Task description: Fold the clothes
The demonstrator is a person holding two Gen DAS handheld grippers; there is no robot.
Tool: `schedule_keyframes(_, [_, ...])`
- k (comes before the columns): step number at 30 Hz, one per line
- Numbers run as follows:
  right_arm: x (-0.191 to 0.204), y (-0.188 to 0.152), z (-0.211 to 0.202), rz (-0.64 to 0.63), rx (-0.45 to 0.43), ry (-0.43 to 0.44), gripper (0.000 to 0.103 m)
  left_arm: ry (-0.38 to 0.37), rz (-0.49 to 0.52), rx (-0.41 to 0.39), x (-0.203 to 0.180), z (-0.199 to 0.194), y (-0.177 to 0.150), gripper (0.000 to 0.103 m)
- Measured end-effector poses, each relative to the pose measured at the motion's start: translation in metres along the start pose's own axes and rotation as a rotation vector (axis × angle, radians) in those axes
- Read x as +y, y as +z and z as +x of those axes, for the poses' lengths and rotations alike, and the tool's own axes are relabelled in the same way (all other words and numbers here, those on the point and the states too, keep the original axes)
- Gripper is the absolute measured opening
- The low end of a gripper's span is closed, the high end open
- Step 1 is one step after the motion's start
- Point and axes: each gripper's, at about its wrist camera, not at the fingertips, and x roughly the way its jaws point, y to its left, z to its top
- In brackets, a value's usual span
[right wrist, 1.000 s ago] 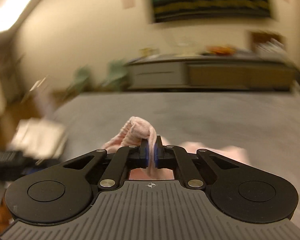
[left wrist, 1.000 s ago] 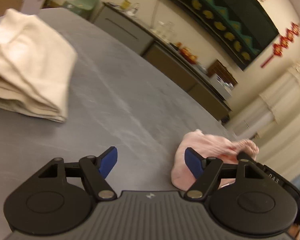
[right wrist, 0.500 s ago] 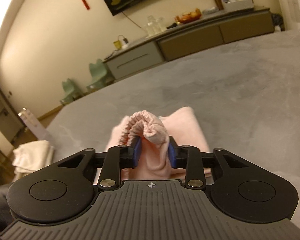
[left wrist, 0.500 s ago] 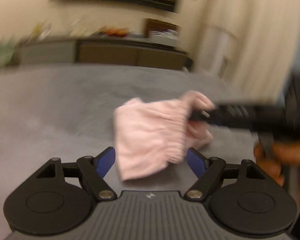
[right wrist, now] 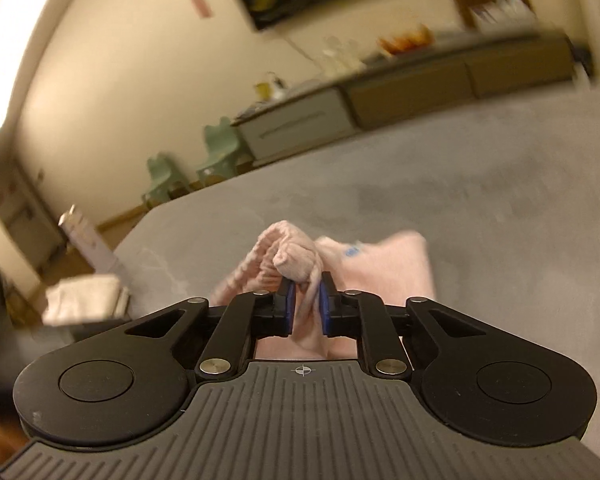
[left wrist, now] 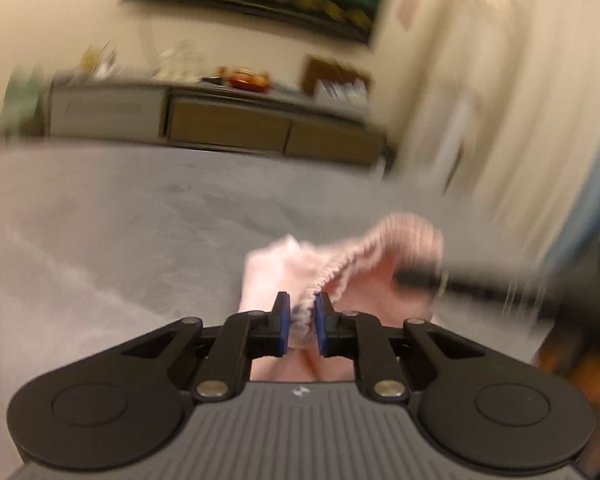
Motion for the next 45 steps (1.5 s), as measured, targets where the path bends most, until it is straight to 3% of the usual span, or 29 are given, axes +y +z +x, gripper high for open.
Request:
schedule_keyframes(4, [0.054, -0.005, 0.016, -0.194, -0.012, 0.050, 0.012, -0.044, -0.336, -0.059, 0.067, -0.022, 0.018, 0.007])
schedule_keyframes(6, [0.087, -0.014, 0.032, -0.295, 0.001, 0.110, 0.021, -0.027, -0.402, -0.069, 0.092, -0.023, 0.024, 0.007])
schedule_keyframes(7, [0.101, -0.021, 0.043, -0.351, 0.032, 0.120, 0.036, -0.008, -0.417, -0.067, 0.103, -0.023, 0.026, 0.007])
schedule_keyframes(8, [0.115, -0.028, 0.053, -0.407, 0.060, 0.128, 0.052, 0.018, -0.419, -0.055, 0.110, -0.022, 0.026, 0.009])
schedule_keyframes(12, [0.140, -0.049, 0.056, -0.538, 0.063, 0.049, 0.053, 0.028, -0.363, 0.002, 0.114, -0.026, 0.013, 0.024])
schedule_keyframes(17, [0.152, -0.066, 0.059, -0.677, 0.079, -0.004, 0.060, 0.046, -0.308, 0.011, 0.103, -0.028, 0.014, 0.026])
schedule_keyframes(21, [0.177, -0.073, 0.090, -0.787, 0.113, -0.013, 0.062, 0.040, -0.333, -0.021, 0.107, -0.037, 0.018, 0.033])
schedule_keyframes(23, [0.188, -0.075, 0.108, -0.808, 0.121, -0.073, 0.060, 0.042, -0.346, -0.027, 0.111, -0.039, 0.020, 0.033])
schedule_keyframes(25, [0.191, -0.070, 0.121, -0.765, 0.119, -0.123, 0.058, 0.044, -0.360, -0.025, 0.115, -0.037, 0.023, 0.033])
schedule_keyframes(26, [0.191, -0.066, 0.125, -0.734, 0.131, -0.130, 0.044, 0.041, -0.364, -0.026, 0.116, -0.038, 0.023, 0.033])
schedule_keyframes(28, [0.191, -0.059, 0.126, -0.682, 0.141, -0.139, 0.026, 0.033, -0.360, -0.037, 0.117, -0.040, 0.024, 0.033])
schedule_keyframes(32, [0.172, -0.032, 0.085, -0.503, 0.049, -0.115, 0.022, -0.002, -0.333, -0.061, 0.110, -0.046, 0.026, 0.035])
schedule_keyframes(37, [0.066, 0.005, 0.011, 0.021, -0.073, -0.086, 0.023, -0.082, -0.255, -0.041, 0.080, -0.033, 0.020, 0.041])
schedule_keyframes(38, [0.041, 0.002, 0.014, 0.099, -0.046, -0.092, 0.026, -0.098, -0.233, -0.029, 0.072, -0.028, 0.016, 0.042])
schedule_keyframes(41, [-0.035, -0.008, 0.022, 0.328, 0.036, -0.111, 0.051, -0.133, -0.155, 0.018, 0.044, -0.010, 0.002, 0.042])
schedule_keyframes(43, [-0.050, -0.012, 0.014, 0.338, 0.049, -0.128, 0.051, -0.145, -0.101, 0.052, 0.027, 0.003, -0.007, 0.044])
schedule_keyframes(45, [-0.046, -0.012, -0.007, 0.279, -0.035, -0.174, 0.052, -0.146, -0.074, 0.086, 0.012, 0.017, -0.015, 0.044])
